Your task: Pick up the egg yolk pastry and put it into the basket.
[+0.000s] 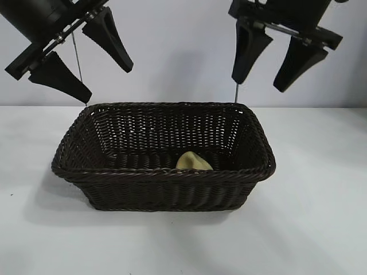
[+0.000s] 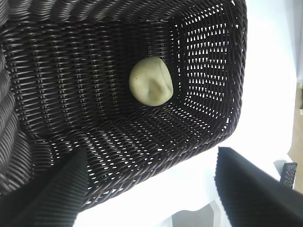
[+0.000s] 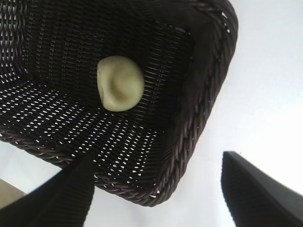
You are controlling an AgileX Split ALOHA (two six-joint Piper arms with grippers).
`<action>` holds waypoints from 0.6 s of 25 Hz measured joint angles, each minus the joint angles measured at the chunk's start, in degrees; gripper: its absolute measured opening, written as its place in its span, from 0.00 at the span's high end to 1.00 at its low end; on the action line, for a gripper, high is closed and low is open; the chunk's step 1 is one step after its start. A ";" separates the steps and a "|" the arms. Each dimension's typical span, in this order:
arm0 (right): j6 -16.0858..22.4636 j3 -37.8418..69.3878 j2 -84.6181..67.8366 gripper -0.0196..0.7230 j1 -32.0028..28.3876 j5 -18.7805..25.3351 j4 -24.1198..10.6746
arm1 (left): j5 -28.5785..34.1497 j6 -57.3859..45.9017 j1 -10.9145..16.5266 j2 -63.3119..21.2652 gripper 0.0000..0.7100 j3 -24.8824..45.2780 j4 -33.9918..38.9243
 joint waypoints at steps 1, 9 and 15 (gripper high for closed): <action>0.00 0.00 0.00 0.25 0.00 0.00 0.00 | 0.00 0.00 0.00 0.00 0.24 0.00 0.00; 0.00 0.07 -0.06 0.25 0.00 -0.05 -0.13 | 0.00 0.00 0.00 0.00 0.24 0.00 0.00; 0.05 0.07 -0.06 0.25 0.00 -0.05 -0.13 | -0.37 0.00 0.00 0.00 0.24 0.00 0.00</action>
